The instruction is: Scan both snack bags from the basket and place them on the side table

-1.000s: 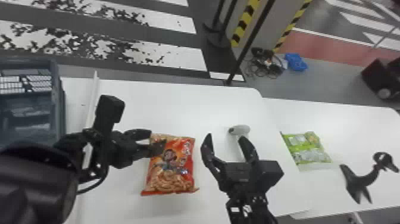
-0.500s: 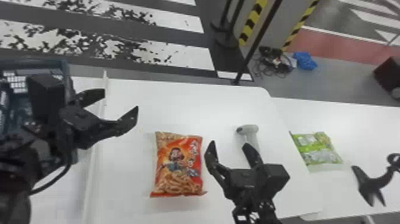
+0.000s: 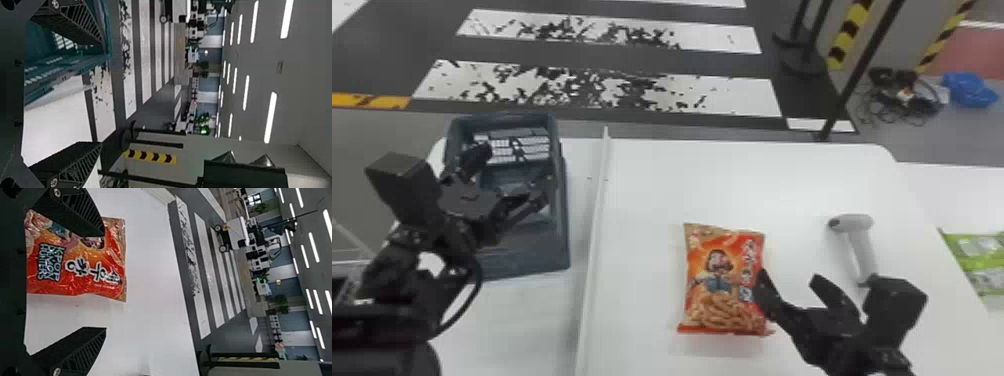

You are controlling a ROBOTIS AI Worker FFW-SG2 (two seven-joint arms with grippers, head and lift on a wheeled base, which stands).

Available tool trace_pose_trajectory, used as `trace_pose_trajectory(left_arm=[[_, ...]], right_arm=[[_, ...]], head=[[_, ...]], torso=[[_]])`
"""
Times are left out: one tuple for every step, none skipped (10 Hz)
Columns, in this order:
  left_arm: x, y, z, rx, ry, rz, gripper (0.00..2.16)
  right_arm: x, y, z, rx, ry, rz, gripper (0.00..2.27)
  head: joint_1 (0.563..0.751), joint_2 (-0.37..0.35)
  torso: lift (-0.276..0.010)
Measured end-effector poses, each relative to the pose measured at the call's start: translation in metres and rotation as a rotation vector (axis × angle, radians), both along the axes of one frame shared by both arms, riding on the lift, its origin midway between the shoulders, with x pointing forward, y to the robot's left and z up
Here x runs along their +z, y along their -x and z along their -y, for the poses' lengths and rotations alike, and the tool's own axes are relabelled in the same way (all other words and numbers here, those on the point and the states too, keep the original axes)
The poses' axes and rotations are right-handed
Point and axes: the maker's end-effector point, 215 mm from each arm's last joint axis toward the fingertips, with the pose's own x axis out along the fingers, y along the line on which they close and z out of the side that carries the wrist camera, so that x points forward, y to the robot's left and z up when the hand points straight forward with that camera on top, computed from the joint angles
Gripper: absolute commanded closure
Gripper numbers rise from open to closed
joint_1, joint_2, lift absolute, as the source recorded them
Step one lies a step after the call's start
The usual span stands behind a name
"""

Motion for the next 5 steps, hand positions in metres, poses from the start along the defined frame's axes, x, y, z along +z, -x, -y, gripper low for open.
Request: trace_pose_trajectory(left_arm=[[-0.001, 0.004, -0.018, 0.060, -0.016, 0.011, 0.09], [-0.005, 0.007, -0.028, 0.090, -0.024, 0.010, 0.09], [-0.007, 0.010, -0.030, 0.093, -0.027, 0.008, 0.10], [-0.009, 0.012, -0.029, 0.085, -0.026, 0.004, 0.10], [-0.011, 0.014, -0.027, 0.074, -0.023, 0.000, 0.10]], right_arm=[[-0.015, 0.011, -0.009, 0.039, -0.059, -0.090, 0.08], [-0.034, 0.027, -0.019, 0.084, -0.130, -0.202, 0.08], [-0.047, 0.041, -0.028, 0.119, -0.191, -0.297, 0.09], [-0.052, 0.046, -0.031, 0.134, -0.218, -0.338, 0.09], [-0.059, 0.048, -0.035, 0.150, -0.242, -0.371, 0.09]], head=[[0.695, 0.023], [0.695, 0.059], [0.695, 0.084], [0.695, 0.091], [0.695, 0.093]], torso=[[-0.075], [-0.075], [-0.075], [-0.075], [-0.075]])
